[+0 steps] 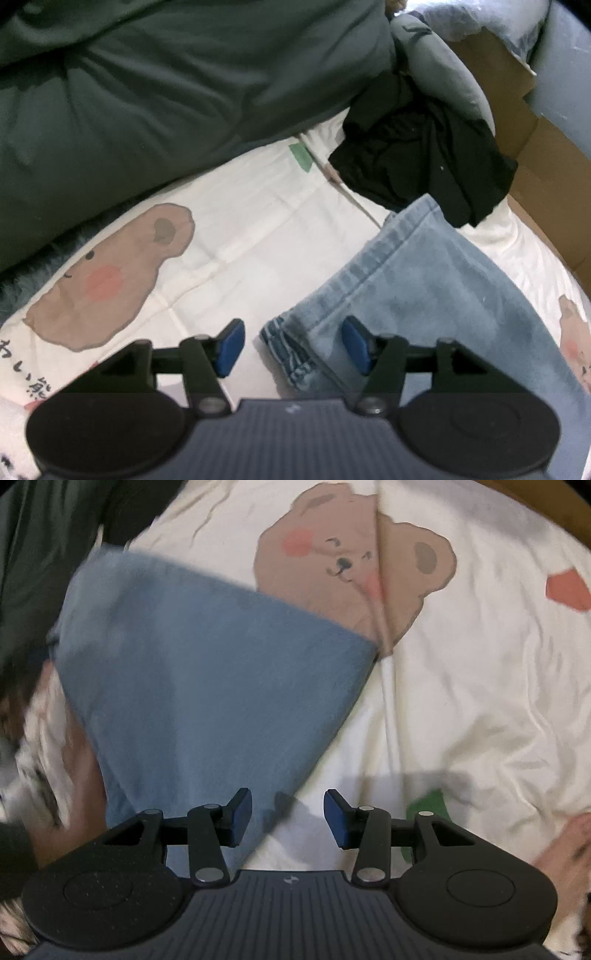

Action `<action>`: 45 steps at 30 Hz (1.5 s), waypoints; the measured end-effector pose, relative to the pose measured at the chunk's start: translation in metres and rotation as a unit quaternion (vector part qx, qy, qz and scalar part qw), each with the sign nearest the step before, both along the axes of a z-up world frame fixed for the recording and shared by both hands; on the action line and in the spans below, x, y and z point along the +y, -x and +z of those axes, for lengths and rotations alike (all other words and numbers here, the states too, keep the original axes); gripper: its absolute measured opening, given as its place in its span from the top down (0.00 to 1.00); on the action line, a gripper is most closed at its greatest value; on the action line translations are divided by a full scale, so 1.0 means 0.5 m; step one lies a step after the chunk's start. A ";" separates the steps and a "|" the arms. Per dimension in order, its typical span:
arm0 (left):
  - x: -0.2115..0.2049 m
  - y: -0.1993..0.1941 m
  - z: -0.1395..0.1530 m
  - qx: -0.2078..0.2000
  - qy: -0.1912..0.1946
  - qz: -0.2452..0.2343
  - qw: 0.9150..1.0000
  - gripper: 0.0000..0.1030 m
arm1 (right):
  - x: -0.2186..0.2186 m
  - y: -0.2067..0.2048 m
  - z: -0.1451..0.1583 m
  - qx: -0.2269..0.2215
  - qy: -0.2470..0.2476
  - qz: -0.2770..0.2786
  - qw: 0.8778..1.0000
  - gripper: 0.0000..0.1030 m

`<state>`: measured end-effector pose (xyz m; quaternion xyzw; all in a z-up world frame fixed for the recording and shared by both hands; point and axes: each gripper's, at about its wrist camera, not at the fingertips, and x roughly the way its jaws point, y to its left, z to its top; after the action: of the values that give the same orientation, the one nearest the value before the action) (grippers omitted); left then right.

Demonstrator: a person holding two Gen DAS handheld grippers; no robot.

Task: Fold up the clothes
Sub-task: 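Open both grippers to release the jeans, then pinch the jeans edge with the right gripper and lift it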

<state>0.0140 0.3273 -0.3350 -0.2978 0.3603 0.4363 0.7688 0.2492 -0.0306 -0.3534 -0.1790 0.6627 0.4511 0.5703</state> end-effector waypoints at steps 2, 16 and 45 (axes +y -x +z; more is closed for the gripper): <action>-0.002 -0.002 0.002 0.008 -0.002 -0.009 1.000 0.39 | -0.004 -0.011 -0.014 0.012 -0.025 -0.021 0.999 0.51; 0.007 -0.002 -0.008 0.005 0.015 -0.015 1.000 0.36 | -0.025 -0.065 -0.140 0.142 -0.112 -0.078 0.980 0.52; 0.015 -0.014 -0.015 0.011 0.006 -0.048 0.999 0.32 | -0.044 -0.102 -0.185 0.158 -0.133 -0.130 0.970 0.78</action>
<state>0.0212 0.3346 -0.3424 -0.2799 0.3855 0.3998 0.7831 0.3001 -0.0528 -0.4460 0.0595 0.6963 0.4797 0.5306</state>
